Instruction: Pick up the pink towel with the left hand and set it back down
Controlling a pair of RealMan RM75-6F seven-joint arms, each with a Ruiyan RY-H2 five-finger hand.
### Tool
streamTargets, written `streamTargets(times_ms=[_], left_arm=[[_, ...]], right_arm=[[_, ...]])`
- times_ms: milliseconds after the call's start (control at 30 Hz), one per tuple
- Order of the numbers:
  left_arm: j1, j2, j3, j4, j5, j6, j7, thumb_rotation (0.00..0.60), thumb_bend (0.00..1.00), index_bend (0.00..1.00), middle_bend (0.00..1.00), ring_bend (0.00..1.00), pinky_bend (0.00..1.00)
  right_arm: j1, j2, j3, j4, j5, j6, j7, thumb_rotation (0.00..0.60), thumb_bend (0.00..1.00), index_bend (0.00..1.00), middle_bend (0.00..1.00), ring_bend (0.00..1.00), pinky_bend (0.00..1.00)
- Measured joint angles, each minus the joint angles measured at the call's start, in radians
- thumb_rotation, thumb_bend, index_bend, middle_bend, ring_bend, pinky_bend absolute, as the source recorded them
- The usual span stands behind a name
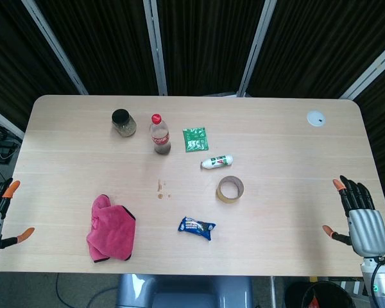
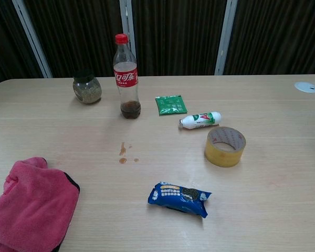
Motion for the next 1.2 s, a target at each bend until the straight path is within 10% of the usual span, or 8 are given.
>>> streamTargets(times_ms=[767, 1200], left_arm=[[-0.023, 0.001, 0.014, -0.013, -0.001, -0.057, 0.022, 0.6, 0.0, 0.01, 0.0, 0.0, 0.0], [-0.088, 0.048, 0.075, -0.127, -0.062, -0.292, 0.153, 0.6, 0.0, 0.02, 0.0, 0.0, 0.0]], right_arm=[[-0.009, 0.022, -0.006, -0.006, 0.005, -0.013, 0.005, 0.6, 0.02, 0.0, 0.0, 0.0, 0.0], [-0.006, 0.032, -0.011, -0.012, 0.003, -0.028, 0.02, 0.6, 0.02, 0.0, 0.0, 0.0, 0.0]])
